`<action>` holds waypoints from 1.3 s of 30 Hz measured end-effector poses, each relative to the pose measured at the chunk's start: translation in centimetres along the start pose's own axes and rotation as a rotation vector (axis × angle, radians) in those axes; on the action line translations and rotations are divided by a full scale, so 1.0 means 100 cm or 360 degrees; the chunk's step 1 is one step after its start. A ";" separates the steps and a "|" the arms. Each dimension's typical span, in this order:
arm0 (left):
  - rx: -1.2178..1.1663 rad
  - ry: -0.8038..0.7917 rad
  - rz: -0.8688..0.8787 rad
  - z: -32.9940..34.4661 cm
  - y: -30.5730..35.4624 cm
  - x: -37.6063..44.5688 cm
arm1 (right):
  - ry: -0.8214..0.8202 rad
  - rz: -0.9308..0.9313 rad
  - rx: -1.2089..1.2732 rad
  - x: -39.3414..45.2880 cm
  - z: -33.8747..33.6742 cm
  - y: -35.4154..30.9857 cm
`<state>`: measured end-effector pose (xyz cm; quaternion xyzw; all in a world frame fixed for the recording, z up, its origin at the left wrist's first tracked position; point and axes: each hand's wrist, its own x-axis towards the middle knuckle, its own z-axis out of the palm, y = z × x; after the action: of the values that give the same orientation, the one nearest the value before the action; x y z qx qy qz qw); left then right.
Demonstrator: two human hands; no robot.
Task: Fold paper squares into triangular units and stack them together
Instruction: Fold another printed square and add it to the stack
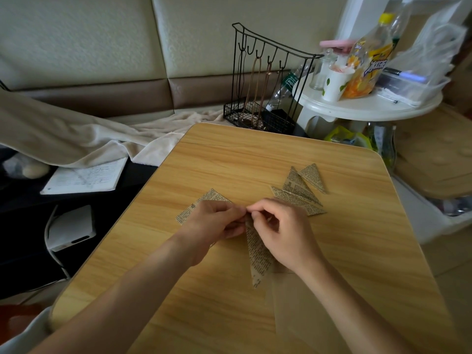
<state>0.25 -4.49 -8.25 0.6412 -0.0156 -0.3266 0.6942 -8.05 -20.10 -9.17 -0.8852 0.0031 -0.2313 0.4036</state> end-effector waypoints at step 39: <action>0.0101 0.0230 0.0105 0.002 0.001 0.004 | -0.0249 0.0700 0.0575 0.005 0.003 0.014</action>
<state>0.57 -4.87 -8.26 0.6840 0.0032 -0.2558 0.6831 -7.23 -20.92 -10.12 -0.7922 0.1225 -0.0660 0.5942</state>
